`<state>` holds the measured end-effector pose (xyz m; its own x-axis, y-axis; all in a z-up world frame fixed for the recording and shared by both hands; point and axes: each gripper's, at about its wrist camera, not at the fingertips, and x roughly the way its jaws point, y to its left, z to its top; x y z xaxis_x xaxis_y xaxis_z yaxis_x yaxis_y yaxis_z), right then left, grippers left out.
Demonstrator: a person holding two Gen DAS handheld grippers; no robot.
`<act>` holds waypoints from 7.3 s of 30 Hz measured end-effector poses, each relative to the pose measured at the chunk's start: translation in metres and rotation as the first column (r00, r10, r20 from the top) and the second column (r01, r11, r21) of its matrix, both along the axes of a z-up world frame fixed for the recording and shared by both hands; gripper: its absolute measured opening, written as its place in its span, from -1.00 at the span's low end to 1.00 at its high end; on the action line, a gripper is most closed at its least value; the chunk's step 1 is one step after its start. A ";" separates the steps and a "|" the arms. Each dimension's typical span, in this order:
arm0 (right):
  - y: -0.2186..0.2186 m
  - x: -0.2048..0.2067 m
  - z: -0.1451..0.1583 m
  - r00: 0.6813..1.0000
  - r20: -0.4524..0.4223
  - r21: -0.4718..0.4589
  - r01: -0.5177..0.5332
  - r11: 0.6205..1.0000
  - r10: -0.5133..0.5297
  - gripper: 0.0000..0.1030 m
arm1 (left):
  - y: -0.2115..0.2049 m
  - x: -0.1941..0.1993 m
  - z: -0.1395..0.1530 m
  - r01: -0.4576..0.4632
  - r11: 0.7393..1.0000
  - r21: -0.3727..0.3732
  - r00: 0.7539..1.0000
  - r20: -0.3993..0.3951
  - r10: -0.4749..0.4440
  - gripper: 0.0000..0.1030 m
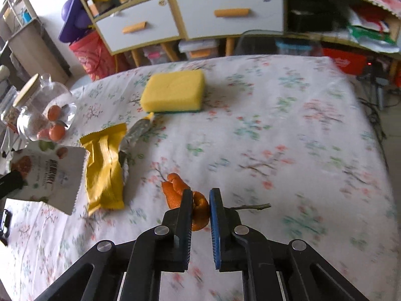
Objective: Collect trash
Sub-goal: 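Carry the snack packet and orange peel toward the white bin, then open the right gripper over the bin while the left releases the snack packet into it, then move both open grippers back over the bed toward the yellow wrapper and sponge, then grasp the yellow wrapper with the left gripper while the right grasps the yellow sponge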
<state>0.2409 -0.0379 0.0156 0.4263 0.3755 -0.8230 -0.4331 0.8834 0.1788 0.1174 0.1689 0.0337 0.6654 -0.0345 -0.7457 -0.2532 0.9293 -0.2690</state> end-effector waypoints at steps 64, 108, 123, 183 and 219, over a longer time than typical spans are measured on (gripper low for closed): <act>-0.399 -0.079 0.041 0.810 -0.009 0.040 0.586 0.810 -0.586 -0.10 | -0.405 0.093 -0.030 0.554 0.832 0.029 0.830 -0.087 -0.550 -0.80; -0.349 -0.060 0.039 0.835 0.017 -0.026 0.550 0.835 -0.550 0.71 | -0.309 0.073 -0.032 0.452 0.864 0.223 0.891 -0.153 -0.427 0.93; -0.267 -0.036 0.024 0.897 0.027 -0.100 0.441 0.892 -0.440 0.76 | -0.174 0.075 -0.043 0.202 0.944 0.260 0.966 -0.214 -0.147 0.94; 0.089 0.083 -0.043 0.993 -0.044 -0.043 0.107 0.993 -0.109 0.99 | 0.072 0.030 -0.038 -0.116 0.993 0.029 0.982 -0.145 0.119 -0.12; 0.042 0.017 0.005 0.998 0.047 -0.071 0.055 0.996 -0.051 0.62 | 0.025 0.009 -0.025 -0.023 1.000 0.003 0.992 -0.123 0.023 -0.12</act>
<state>0.2581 0.0043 0.0202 0.4814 0.2913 -0.8267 -0.3915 0.9153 0.0946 0.1267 0.1944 0.0087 0.5689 -0.0193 -0.8222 -0.3055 0.9232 -0.2330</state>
